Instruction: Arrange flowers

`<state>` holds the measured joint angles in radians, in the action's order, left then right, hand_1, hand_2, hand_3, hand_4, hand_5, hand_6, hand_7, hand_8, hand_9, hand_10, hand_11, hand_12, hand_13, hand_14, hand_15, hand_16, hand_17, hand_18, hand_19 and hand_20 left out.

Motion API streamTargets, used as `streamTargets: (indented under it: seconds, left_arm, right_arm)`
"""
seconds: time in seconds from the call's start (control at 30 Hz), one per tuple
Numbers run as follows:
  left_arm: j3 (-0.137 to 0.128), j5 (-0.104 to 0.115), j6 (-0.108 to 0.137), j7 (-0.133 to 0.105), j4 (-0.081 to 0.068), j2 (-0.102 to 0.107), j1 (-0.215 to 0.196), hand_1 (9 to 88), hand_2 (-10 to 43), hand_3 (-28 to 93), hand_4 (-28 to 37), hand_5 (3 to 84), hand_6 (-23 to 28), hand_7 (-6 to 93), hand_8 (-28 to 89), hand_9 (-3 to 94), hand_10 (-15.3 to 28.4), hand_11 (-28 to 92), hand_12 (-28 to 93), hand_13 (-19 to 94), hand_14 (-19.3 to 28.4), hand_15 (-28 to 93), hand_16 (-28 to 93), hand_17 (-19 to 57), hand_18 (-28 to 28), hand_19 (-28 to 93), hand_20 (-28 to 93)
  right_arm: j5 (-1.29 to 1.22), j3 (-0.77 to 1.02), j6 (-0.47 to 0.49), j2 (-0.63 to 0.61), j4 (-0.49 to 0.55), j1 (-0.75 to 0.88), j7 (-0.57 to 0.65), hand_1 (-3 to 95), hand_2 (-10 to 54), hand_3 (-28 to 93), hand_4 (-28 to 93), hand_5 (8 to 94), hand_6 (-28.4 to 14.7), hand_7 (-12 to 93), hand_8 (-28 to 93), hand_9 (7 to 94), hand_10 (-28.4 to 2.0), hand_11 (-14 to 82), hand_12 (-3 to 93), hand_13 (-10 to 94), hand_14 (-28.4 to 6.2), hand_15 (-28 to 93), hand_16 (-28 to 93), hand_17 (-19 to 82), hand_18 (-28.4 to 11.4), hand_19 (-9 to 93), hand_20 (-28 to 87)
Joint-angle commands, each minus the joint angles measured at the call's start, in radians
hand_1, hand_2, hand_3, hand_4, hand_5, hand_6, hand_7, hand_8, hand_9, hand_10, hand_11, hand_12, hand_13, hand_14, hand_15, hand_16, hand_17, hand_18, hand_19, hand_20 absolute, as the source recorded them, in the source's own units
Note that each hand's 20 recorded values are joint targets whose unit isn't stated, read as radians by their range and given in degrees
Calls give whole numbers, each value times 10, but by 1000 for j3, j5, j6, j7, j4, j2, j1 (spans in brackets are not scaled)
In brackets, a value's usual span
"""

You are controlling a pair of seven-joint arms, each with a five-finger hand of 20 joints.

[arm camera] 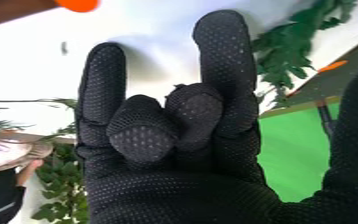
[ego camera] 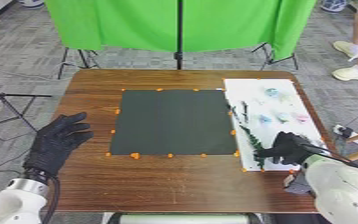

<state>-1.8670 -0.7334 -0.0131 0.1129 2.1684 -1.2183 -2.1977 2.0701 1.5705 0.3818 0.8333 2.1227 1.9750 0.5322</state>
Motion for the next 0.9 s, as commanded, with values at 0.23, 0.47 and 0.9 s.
streamTargets:
  seconds: [0.23,0.47,0.9]
  left_arm:
    - [16,-4,2,10,-11,-3,2,288,77,722,-283,451,73,305,-133,420,173,459,194,363,209,695,-56,-25,245,661,-3]
    - [17,-6,0,13,-15,-2,10,287,76,724,-283,451,73,306,-133,420,172,459,194,363,208,695,-56,-25,245,661,-3]
    - [12,-5,3,13,-14,1,10,287,76,725,-283,452,74,305,-133,420,172,460,195,363,208,695,-56,-25,245,661,-3]
  right_arm:
    - [52,-131,62,14,-115,-95,39,278,-95,527,-283,777,2,483,-166,787,-116,642,397,719,-127,801,352,285,-182,752,263]
    - [97,-224,139,1,-153,-106,104,304,-95,652,-282,776,8,488,-170,789,-112,644,386,724,-120,799,343,290,-177,752,255]
    - [124,-289,324,21,-171,-87,77,488,-95,470,-283,719,23,528,-183,761,-100,645,389,701,-104,785,349,278,-164,742,229]
